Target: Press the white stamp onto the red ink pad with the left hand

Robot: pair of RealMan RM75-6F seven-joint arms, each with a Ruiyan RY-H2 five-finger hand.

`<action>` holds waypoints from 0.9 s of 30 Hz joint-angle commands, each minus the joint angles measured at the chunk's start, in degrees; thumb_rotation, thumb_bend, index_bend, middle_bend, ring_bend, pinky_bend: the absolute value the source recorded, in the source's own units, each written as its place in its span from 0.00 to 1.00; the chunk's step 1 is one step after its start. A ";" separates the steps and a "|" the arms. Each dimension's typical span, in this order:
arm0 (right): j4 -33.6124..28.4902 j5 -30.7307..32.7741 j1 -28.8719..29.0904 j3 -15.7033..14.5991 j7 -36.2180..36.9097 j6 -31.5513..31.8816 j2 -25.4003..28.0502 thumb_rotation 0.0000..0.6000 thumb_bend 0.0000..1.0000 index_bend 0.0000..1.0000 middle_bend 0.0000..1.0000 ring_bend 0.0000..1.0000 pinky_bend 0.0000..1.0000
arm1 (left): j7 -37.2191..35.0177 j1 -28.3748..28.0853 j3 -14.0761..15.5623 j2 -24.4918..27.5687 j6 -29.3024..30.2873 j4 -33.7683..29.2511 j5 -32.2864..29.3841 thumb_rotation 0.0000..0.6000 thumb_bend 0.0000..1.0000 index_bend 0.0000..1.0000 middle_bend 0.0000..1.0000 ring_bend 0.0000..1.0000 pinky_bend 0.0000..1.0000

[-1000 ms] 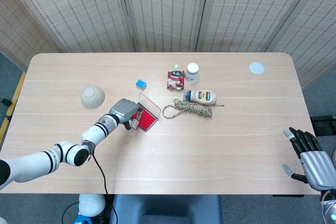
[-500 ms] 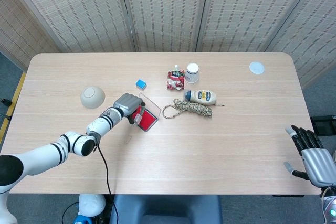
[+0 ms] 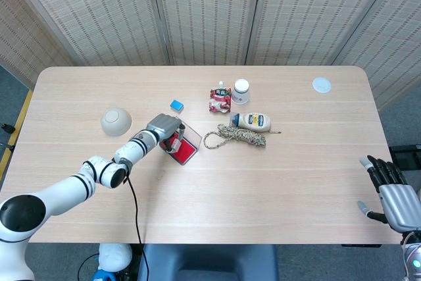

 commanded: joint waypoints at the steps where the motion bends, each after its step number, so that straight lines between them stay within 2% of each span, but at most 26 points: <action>1: 0.04 0.17 -0.11 0.07 0.09 0.13 0.00 1.00 0.27 0.00 0.00 0.00 0.00 | -1.52 -0.09 -0.60 -1.09 -1.17 1.71 1.10 1.00 0.26 0.74 1.00 0.95 0.91; 12: 0.10 0.35 -0.19 0.11 0.22 0.13 0.04 1.00 0.27 0.00 0.00 0.00 0.00 | -4.94 0.29 -1.54 -3.89 -2.58 5.46 5.90 1.00 0.26 0.74 1.00 0.95 0.91; 27: 0.08 0.33 -0.33 0.16 0.19 0.37 0.00 1.00 0.27 0.00 0.00 0.00 0.00 | -7.99 0.92 -1.82 -5.06 -3.09 6.88 9.94 1.00 0.26 0.74 1.00 0.95 0.91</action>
